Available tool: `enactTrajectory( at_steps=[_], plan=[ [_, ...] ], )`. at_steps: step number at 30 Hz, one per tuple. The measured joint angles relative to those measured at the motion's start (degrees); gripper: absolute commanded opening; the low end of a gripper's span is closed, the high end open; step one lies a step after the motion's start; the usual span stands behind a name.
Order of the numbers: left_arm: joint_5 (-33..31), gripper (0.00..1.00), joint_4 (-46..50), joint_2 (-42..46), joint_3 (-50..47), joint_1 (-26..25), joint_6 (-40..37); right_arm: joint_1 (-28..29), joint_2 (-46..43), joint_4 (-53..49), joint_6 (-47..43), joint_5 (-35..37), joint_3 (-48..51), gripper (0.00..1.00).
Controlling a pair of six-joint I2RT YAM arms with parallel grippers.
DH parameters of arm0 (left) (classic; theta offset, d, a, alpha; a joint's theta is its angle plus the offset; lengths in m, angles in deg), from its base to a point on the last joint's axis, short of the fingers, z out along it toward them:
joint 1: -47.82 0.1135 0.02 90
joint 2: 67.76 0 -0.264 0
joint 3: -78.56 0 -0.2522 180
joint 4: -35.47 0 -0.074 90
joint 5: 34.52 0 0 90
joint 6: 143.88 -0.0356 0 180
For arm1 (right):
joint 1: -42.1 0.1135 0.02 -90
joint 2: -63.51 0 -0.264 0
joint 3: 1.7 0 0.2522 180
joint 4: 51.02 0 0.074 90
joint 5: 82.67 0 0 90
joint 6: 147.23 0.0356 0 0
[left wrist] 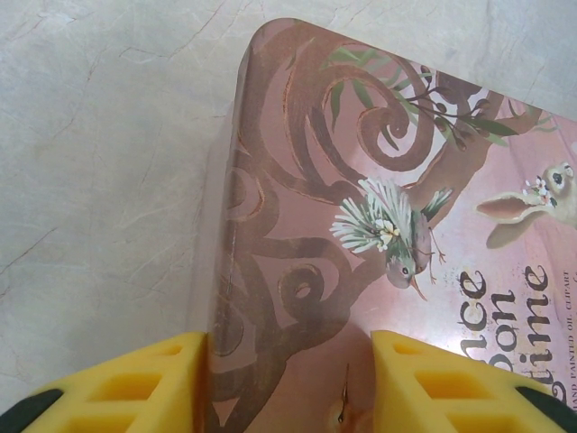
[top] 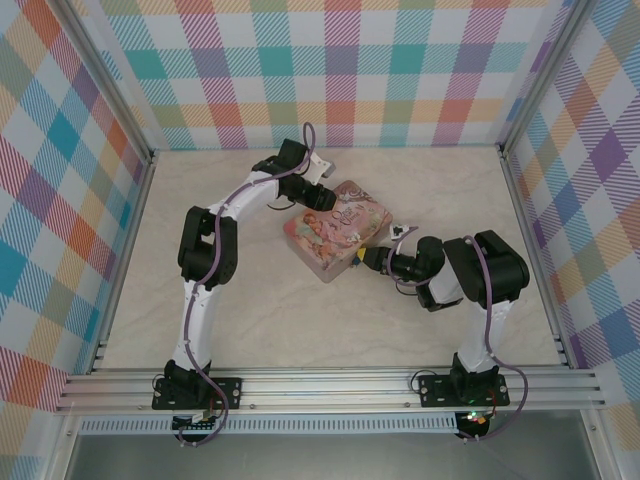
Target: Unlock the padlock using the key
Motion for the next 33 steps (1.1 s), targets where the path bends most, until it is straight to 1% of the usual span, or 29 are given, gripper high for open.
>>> enactTrajectory(
  at_steps=[12, 18, 25, 29, 33],
  plan=[
    [0.0, 0.43, 0.1, 0.0, 0.1, 0.0, 0.0, -0.1, -0.1, 0.2, -1.6, 1.0, 1.1, 0.29],
    [0.0, 0.43, 0.1, 0.0, 0.1, 0.0, 0.0, -0.1, -0.1, -0.2, -2.1, 1.7, 1.2, 0.20],
    [0.0, 0.43, 0.0, 0.0, 0.0, 0.0, 0.0, -0.2, -0.1, -0.2, -2.1, 3.1, 2.0, 0.08],
    [0.0, 0.43, -0.1, 0.0, -0.1, 0.0, 0.0, -0.1, -0.1, -0.1, -1.6, 3.7, 2.2, 0.03],
    [0.0, 0.43, -0.5, 0.0, -0.3, -0.1, 0.1, 0.0, -0.1, 0.9, -0.5, 4.0, 2.3, 0.01]
  ],
)
